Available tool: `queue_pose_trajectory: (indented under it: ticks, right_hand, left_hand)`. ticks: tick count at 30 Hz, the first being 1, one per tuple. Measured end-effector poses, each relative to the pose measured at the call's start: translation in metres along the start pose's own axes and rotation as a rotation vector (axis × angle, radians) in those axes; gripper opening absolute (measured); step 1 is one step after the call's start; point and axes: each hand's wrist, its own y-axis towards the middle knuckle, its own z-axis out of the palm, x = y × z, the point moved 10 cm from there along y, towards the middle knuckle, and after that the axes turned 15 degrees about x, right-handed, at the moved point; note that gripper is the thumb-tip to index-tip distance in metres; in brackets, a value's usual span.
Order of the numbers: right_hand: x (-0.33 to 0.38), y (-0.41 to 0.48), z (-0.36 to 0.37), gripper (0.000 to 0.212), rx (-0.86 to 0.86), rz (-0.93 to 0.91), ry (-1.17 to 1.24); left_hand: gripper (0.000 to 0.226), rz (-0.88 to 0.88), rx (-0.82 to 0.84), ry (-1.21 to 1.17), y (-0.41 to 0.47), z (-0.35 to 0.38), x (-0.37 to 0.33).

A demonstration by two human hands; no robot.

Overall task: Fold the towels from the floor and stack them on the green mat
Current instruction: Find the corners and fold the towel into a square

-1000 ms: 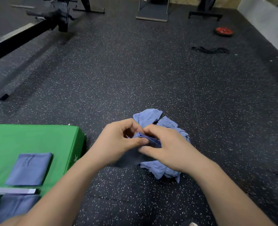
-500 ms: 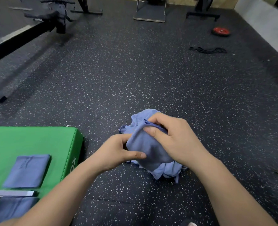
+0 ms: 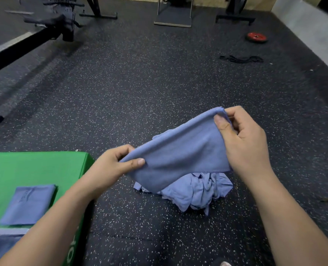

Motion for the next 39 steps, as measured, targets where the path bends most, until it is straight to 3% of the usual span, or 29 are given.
queue_pose_trajectory:
  ticks: [6,10,12,15,17,21,26,30,35,39]
  right_hand:
    - [-0.008,0.001,-0.004,0.02,-0.066,0.08,-0.03]
    - [-0.004,0.001,0.004,0.019,-0.066,0.091,-0.034]
    - [-0.003,0.0,0.009,0.018,-0.066,0.095,-0.035]
    - [-0.003,-0.001,0.019,0.02,-0.062,0.11,-0.029]
    - [-0.002,-0.002,0.028,0.019,-0.045,0.114,-0.014]
    - [0.007,-0.006,0.058,0.018,0.045,0.104,-0.02]
    - [0.023,-0.015,0.103,0.012,0.188,0.048,-0.125]
    - [0.029,-0.02,0.126,0.016,0.246,0.024,-0.286]
    - [0.034,-0.023,0.139,0.018,0.279,-0.02,-0.422]
    - [0.039,-0.024,0.143,0.02,0.304,-0.059,-0.39]
  left_hand:
    - [0.027,0.083,-0.219,-0.539,-0.002,-0.032,0.008]
    - [0.017,0.104,-0.349,-0.661,-0.003,-0.037,0.011]
    - [0.025,0.076,-0.502,-0.572,-0.011,-0.041,0.009]
    - [0.037,0.027,-0.69,-0.149,-0.026,-0.053,-0.005]
    - [0.039,0.001,-0.739,0.009,-0.032,-0.053,-0.014]
    - [0.042,-0.05,-0.671,0.083,-0.025,-0.032,-0.02]
    - [0.025,-0.057,-0.574,0.114,-0.02,-0.003,-0.031]
    - [0.017,-0.033,-0.466,0.0,-0.013,0.013,-0.03]
    - [0.03,-0.03,-0.412,-0.043,-0.012,0.023,-0.03]
    - [0.041,-0.028,-0.424,-0.073,-0.013,0.019,-0.03]
